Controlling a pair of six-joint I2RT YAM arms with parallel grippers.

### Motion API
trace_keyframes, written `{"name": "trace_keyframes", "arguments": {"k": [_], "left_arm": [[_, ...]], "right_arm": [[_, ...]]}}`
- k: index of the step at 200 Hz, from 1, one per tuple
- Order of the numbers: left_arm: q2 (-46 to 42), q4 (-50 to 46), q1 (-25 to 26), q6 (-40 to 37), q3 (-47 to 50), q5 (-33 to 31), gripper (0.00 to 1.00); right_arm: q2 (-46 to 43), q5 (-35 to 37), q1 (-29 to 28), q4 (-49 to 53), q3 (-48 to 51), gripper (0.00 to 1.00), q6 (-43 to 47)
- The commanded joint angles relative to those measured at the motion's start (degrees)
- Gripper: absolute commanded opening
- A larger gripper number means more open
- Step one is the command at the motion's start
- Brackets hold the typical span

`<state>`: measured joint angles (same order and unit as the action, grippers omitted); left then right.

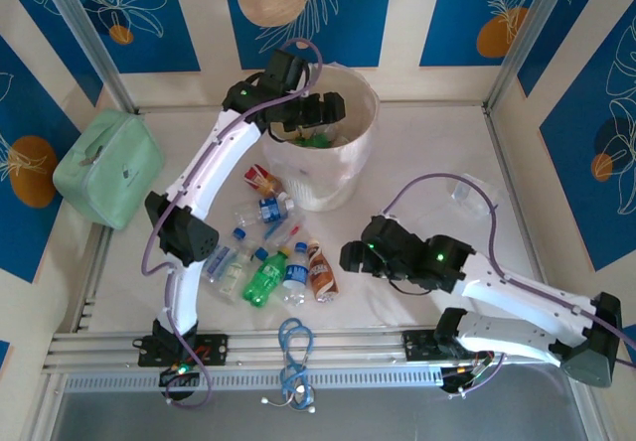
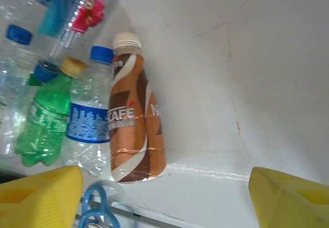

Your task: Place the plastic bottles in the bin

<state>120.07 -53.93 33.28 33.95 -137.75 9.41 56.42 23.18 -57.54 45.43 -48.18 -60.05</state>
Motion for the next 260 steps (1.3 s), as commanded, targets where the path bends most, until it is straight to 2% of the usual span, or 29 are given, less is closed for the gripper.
{"name": "trace_keyframes", "arguments": {"k": [1, 38, 58, 85, 110, 133, 152, 178, 202, 227, 260], "left_arm": [[-3.15, -1.13, 0.30, -0.73, -2.30, -2.22, 0.91], [-10.70, -0.25, 0.28, -2.33, -0.82, -5.76, 0.92], [-17.93, 0.85, -0.09, -3.11, 6.50, -9.10, 0.93], [-32.84, 8.87, -0.92, -2.03, 28.64, -10.86, 0.94], [-46.19, 11.36, -2.35, 0.27, 49.00, -13.95, 0.97], [-58.94, 14.75, -4.45, 2.77, 66.80, -12.73, 0.99], [-66.40, 14.20, -5.06, 4.92, 75.63, -11.38, 1.00], [-70.94, 9.95, -5.22, 6.17, 80.23, -11.10, 0.98], [-73.04, 7.87, -5.31, 6.06, 80.65, -11.58, 0.97], [-72.99, 7.15, -5.50, 6.19, 80.19, -12.33, 0.95], [-71.28, 9.70, -5.59, 8.10, 80.95, -9.52, 0.91]], "right_arm": [[4.52, 0.53, -0.37, 4.41, -3.74, 0.85, -0.45], [14.71, -2.84, -1.64, 5.52, -8.43, 0.85, 2.05], [19.15, -4.69, -2.47, 5.46, -11.07, 0.84, 3.80], [24.68, -7.47, -3.35, 5.69, -14.18, 0.84, 5.97], [30.28, -8.11, -4.45, 9.92, -17.97, 0.84, 6.43], [34.12, -9.16, -5.25, 11.42, -20.13, 0.83, 7.21], [37.01, -10.01, -5.22, 12.04, -21.68, 0.80, 7.84], [41.00, -11.74, -5.22, 12.40, -23.40, 0.79, 8.96], [44.21, -12.27, -5.22, 14.00, -25.47, 0.78, 9.30], [46.21, -12.53, -5.18, 15.08, -26.47, 0.76, 9.08], [47.29, -13.96, -3.96, 14.92, -25.81, 0.72, 8.81]]}}
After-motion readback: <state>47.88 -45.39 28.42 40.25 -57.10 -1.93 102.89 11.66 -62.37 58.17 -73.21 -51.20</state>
